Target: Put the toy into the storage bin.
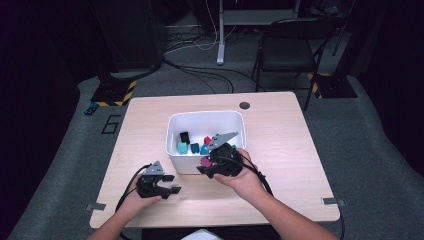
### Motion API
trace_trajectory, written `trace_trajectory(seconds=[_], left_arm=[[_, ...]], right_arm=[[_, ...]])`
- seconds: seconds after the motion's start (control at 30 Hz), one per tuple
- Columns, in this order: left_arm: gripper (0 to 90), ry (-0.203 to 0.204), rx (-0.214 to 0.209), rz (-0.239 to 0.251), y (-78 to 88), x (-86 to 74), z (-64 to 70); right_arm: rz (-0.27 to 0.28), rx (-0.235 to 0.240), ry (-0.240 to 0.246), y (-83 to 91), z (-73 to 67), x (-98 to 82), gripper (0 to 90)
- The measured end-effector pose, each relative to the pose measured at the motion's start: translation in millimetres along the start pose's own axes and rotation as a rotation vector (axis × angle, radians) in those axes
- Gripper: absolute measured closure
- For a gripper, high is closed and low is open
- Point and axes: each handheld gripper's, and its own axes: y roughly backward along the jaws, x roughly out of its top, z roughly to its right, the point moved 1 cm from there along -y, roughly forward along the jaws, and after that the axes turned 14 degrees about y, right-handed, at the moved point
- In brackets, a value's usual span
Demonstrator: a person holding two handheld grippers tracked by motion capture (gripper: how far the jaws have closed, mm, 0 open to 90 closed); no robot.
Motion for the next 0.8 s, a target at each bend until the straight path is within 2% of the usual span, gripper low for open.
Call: trace_trajectory(seconds=[0.27,0.5,0.73,0.8], left_arm=[[40.2,-0.005,0.001,0.001,0.0,0.2,-0.4],[40.2,-0.003,0.001,-0.001,0.0,0.1,-0.3],[40.2,-0.002,-0.001,0.000,0.0,0.1,-0.5],[40.2,-0.010,0.001,-0.003,0.4,0.3,-0.9]], right_arm=[[-0.007,-0.028,-0.003,5.4,11.8,9.1,58.0],[-0.007,-0.071,-0.001,4.0,37.0,18.4,58.0],[-0.021,-0.093,-0.045,-4.4,63.2,24.3,58.0],[-0.022,-0.103,-0.040,-7.7,71.7,25.8,58.0]])
